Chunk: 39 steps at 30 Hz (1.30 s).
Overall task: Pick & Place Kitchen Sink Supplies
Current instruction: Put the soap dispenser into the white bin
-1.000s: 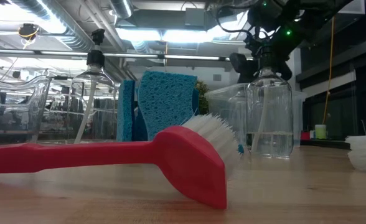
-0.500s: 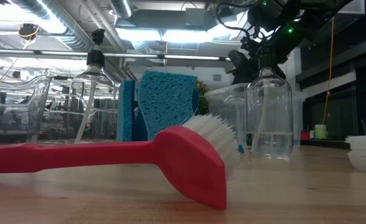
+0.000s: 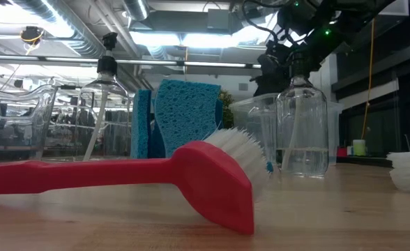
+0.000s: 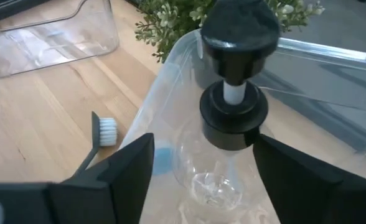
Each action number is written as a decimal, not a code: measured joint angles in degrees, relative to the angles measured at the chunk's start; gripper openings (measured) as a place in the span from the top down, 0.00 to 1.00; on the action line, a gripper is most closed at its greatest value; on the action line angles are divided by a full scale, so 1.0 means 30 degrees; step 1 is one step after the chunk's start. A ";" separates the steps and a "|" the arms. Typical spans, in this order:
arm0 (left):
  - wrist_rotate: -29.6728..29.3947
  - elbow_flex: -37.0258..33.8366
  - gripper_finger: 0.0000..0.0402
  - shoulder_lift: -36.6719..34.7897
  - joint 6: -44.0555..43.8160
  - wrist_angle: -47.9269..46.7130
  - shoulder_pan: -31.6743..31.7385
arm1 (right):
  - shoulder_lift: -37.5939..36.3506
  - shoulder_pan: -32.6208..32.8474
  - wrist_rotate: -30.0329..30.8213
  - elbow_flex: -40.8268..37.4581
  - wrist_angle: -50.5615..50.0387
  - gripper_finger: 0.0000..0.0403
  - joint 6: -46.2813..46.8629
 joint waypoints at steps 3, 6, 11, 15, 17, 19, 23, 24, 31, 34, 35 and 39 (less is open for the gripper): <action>0.0002 0.0003 0.97 -0.0007 0.0000 -0.0001 0.0002 | -0.0084 -0.0007 0.0004 0.0000 -0.0063 0.31 0.0044; 0.0007 0.0003 0.98 0.0001 0.0000 0.0004 -0.0001 | -0.0400 -0.0003 0.0001 0.0000 -0.0167 0.31 0.0051; 0.0000 0.0000 0.98 -0.0007 0.0000 -0.0001 0.0007 | -0.1415 -0.0007 -0.0626 0.0000 -0.1220 0.33 0.0471; 0.0004 0.0000 0.97 -0.0002 0.0000 -0.0001 -0.0001 | -0.2432 -0.0003 -0.1516 0.0000 -0.2831 0.33 0.1084; 0.0000 0.0000 0.97 0.0001 0.0000 -0.0001 0.0007 | -0.2903 -0.0007 -0.2044 0.0000 -0.3635 0.34 0.1195; 0.0000 0.0000 0.97 -0.0007 0.0000 -0.0001 -0.0001 | -0.3353 -0.0007 -0.2496 0.0000 -0.4209 0.34 0.1235; 0.0000 0.0000 0.97 -0.0002 0.0000 -0.0001 -0.0001 | -0.4202 -0.0007 -0.3280 0.0000 -0.4661 0.34 0.1610; 0.0000 0.0000 0.97 0.0001 0.0000 0.0003 0.0003 | -0.4411 -0.0007 -0.3614 0.0000 -0.4672 0.34 0.1634; 0.0006 0.0000 0.98 -0.0005 0.0000 -0.0001 0.0001 | -0.5514 0.0000 -0.7152 0.0000 -0.5555 0.34 0.2494; 0.0004 0.0000 0.98 0.0001 0.0000 -0.0001 0.0003 | -0.5763 0.0000 -0.8910 0.0000 -0.6334 0.34 0.2862; 0.0007 0.0000 0.98 -0.0002 0.0000 0.0007 0.0007 | -0.5777 0.0000 -0.9452 0.0000 -0.6489 0.34 0.3044; 0.0000 0.0000 0.97 -0.0007 0.0000 0.0001 0.0007 | -0.5770 0.0000 -1.1346 0.0000 -0.6617 0.34 0.3668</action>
